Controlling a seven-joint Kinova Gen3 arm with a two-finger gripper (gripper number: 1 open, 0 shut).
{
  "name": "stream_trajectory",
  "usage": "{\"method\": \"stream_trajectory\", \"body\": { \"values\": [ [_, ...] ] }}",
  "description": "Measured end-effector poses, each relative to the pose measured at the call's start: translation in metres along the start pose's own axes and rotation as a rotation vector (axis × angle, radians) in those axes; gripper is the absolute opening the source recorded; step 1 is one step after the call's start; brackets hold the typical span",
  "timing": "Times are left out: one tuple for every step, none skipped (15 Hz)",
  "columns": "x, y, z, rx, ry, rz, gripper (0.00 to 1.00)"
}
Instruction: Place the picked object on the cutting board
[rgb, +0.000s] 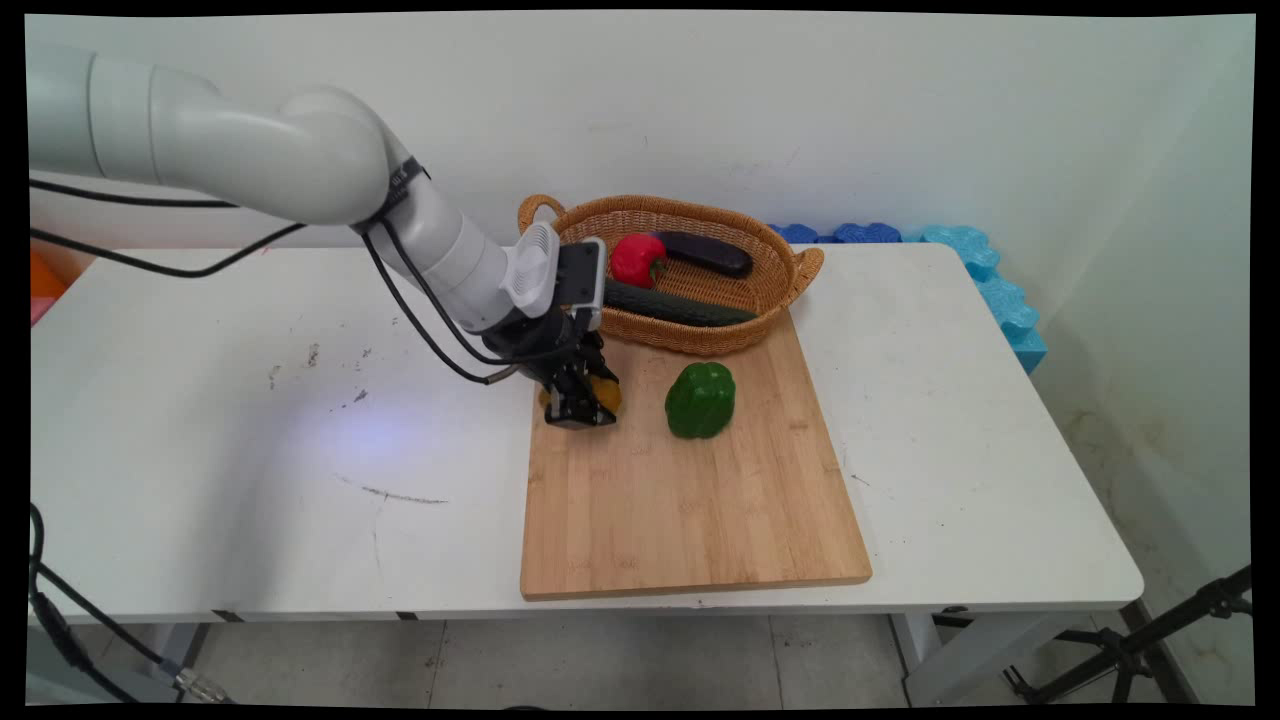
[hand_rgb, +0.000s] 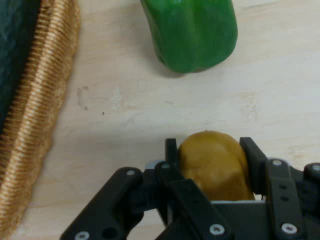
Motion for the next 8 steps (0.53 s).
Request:
{"method": "stream_trajectory", "body": {
  "values": [
    [-0.001,0.0,0.004,0.0,-0.001,0.002,0.0],
    [-0.002,0.001,0.007,0.0,-0.002,0.003,0.0],
    [-0.003,0.0,0.011,0.0,-0.002,0.005,0.0],
    [-0.003,0.0,0.014,0.0,-0.003,0.007,0.0],
    [-0.004,0.0,0.017,0.0,-0.003,0.009,0.0],
    [-0.004,0.0,0.018,0.0,-0.003,0.011,1.0],
    [-0.004,0.0,0.02,-0.001,-0.003,0.014,1.0],
    [-0.004,-0.001,0.023,-0.001,-0.002,0.017,1.0]
  ]
}}
